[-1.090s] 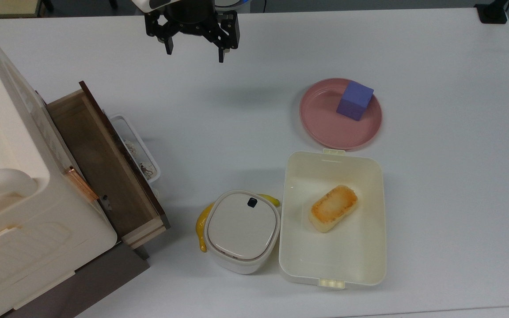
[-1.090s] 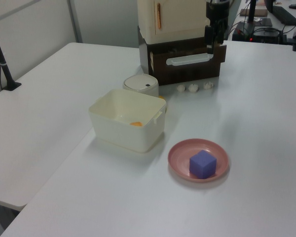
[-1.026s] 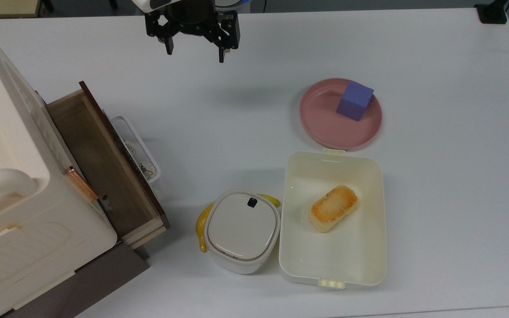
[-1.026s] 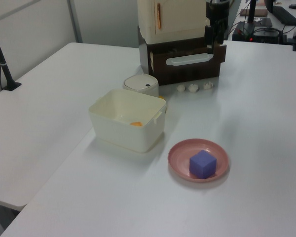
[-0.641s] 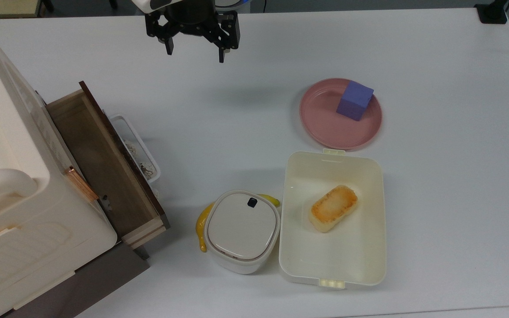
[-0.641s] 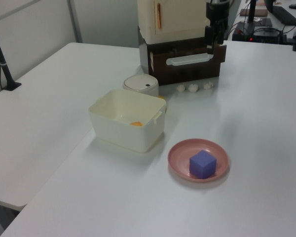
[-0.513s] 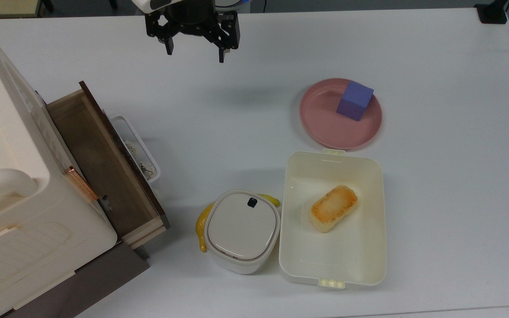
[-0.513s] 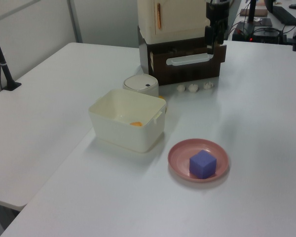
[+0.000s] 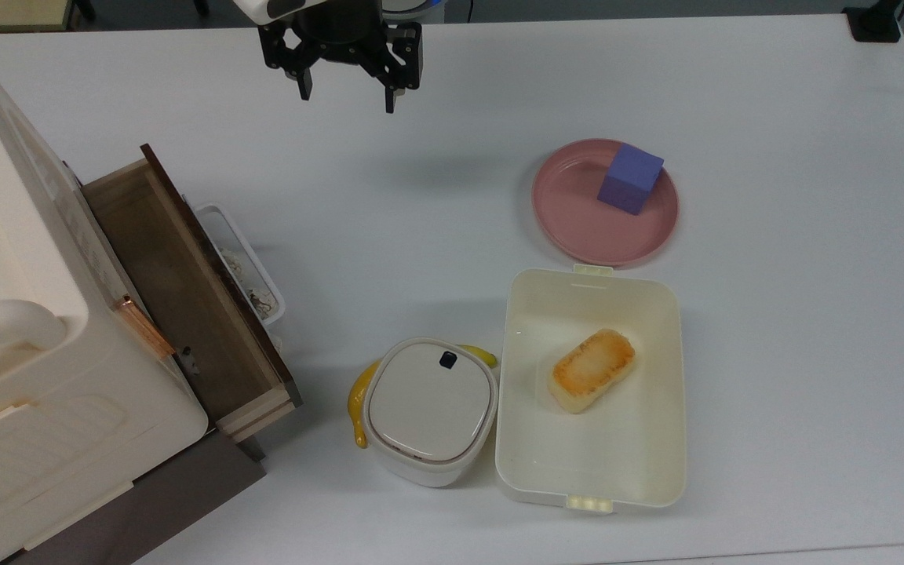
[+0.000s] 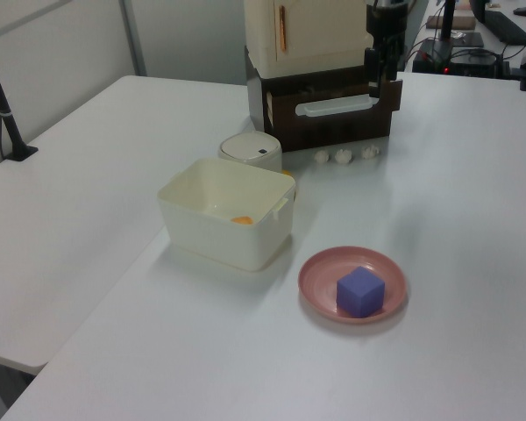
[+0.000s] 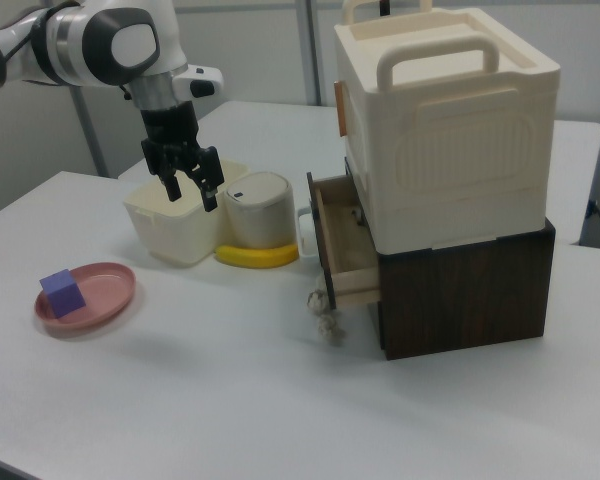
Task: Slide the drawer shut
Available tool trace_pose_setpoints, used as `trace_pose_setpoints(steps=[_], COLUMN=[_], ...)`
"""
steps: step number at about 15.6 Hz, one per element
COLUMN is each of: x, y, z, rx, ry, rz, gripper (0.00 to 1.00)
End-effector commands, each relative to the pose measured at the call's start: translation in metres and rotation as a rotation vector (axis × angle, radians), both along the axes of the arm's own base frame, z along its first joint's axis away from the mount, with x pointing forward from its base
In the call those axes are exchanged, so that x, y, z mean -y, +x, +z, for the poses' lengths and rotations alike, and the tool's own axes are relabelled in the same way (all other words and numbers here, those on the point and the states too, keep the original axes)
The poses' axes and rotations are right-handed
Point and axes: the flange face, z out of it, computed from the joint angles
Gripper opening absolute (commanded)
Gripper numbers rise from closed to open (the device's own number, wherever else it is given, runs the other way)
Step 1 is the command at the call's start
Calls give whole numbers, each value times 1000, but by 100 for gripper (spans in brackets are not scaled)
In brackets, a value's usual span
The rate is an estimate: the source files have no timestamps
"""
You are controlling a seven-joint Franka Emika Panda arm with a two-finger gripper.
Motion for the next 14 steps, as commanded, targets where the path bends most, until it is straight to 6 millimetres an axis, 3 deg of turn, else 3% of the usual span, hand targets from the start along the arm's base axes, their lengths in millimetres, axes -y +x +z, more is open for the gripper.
trace_pose_setpoints(steps=[1,4,5,10,14], x=[-1,-1,-1,16,38], y=[-7,-8,-8,12,40], z=[-1,-4,-2,-36,-80], rx=[-12,-28,-24,-60,-84], ry=[21,31,49,38,0], rz=[9,-16,-62,-332,-544], gripper=[54,22,15,2,2])
